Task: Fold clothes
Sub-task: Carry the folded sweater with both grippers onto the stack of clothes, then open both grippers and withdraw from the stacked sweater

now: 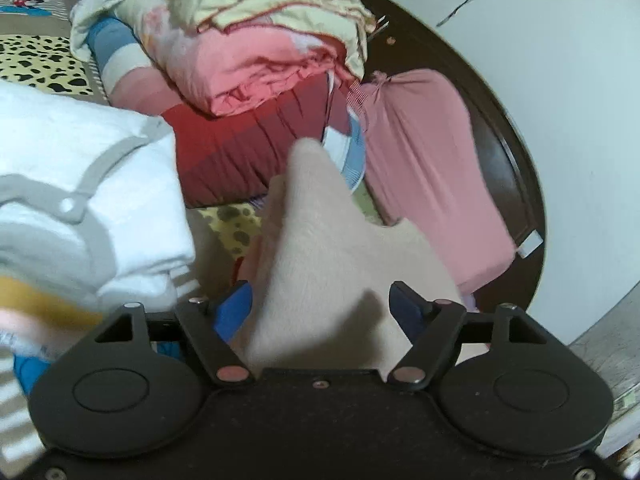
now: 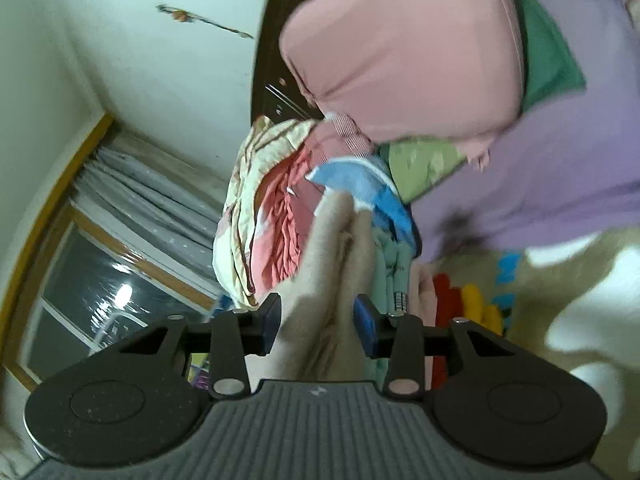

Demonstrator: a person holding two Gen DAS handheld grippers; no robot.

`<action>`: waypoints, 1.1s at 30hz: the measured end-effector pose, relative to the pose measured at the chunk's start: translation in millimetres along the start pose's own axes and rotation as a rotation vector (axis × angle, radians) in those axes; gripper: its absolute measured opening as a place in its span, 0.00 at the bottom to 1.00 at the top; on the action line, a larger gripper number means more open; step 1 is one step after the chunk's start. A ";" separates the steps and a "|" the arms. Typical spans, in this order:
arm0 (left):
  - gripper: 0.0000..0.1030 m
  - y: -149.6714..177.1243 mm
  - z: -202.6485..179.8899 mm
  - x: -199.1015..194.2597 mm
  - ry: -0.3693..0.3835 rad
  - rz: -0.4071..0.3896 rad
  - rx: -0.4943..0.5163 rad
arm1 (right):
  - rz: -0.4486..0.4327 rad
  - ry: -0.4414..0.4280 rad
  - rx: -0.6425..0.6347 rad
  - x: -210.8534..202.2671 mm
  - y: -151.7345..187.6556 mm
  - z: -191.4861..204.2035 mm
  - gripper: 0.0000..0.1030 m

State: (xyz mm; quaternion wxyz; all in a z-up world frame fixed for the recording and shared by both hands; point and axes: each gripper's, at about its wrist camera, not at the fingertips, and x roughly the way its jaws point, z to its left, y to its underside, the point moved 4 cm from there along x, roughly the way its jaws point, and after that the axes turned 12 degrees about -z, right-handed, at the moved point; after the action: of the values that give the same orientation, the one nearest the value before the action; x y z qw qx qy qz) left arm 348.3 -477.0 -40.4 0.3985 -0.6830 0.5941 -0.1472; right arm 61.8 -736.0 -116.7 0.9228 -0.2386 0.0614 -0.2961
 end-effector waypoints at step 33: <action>1.00 58.6 -132.9 -143.1 -0.330 -0.152 0.553 | 0.250 0.170 -0.682 -136.9 37.7 171.8 1.00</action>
State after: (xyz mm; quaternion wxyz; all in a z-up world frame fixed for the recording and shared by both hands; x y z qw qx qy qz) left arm 182.0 -391.8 41.3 0.6476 -0.6059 0.4064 -0.2198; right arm 13.2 -561.0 12.4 0.8108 -0.4976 0.2619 -0.1622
